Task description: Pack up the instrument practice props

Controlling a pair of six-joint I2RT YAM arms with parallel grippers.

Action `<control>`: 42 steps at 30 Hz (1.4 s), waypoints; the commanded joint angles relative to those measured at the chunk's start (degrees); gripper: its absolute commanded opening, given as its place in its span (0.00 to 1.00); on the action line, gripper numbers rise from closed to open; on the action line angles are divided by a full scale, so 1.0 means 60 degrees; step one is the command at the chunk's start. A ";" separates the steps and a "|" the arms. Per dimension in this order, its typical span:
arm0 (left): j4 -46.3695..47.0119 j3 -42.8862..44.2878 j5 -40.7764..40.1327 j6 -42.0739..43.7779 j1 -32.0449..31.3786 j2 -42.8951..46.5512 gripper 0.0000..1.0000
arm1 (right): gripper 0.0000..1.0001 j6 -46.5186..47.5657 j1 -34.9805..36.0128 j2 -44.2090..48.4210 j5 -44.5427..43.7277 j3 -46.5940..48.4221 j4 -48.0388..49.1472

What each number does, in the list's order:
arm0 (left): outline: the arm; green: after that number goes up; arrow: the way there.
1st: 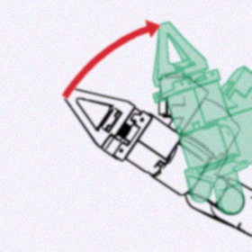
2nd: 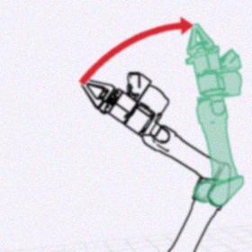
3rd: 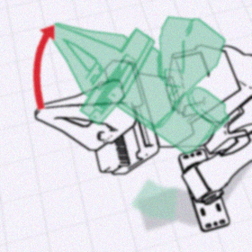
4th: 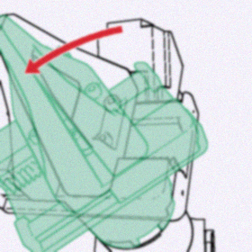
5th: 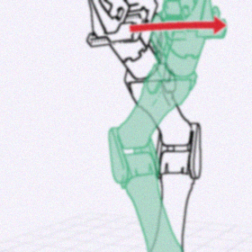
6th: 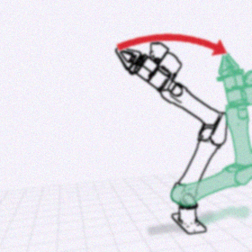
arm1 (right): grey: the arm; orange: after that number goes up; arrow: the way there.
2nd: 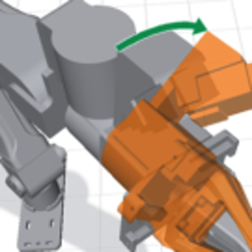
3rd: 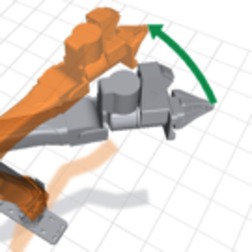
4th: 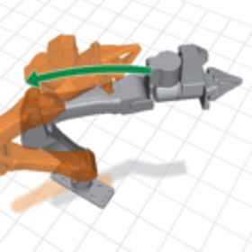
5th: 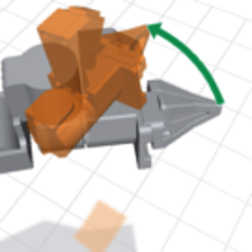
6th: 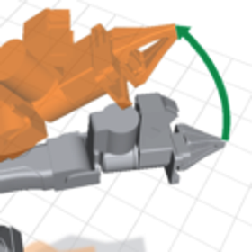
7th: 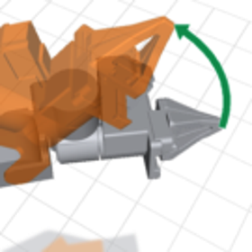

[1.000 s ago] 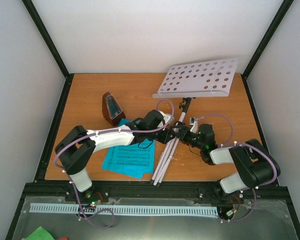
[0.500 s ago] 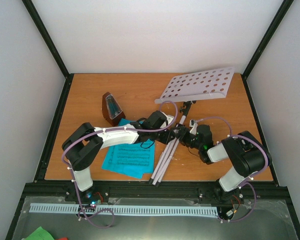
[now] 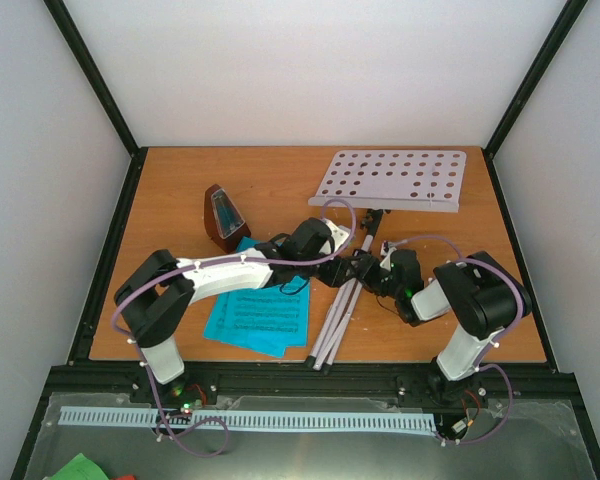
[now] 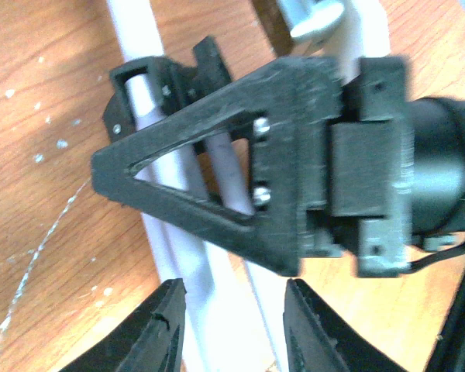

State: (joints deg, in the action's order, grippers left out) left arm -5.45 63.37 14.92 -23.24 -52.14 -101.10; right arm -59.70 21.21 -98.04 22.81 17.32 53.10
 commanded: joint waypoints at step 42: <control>0.1005 -0.2118 -0.1586 0.0163 0.1068 0.3948 0.99 | 0.99 0.4460 -0.0012 0.4453 -0.4678 0.1524 -0.7427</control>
State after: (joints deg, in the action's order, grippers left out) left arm 1.08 50.54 8.16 -23.59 -47.59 -79.92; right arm -36.51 21.41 -75.59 0.75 24.82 16.03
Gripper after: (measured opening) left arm 0.983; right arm 0.977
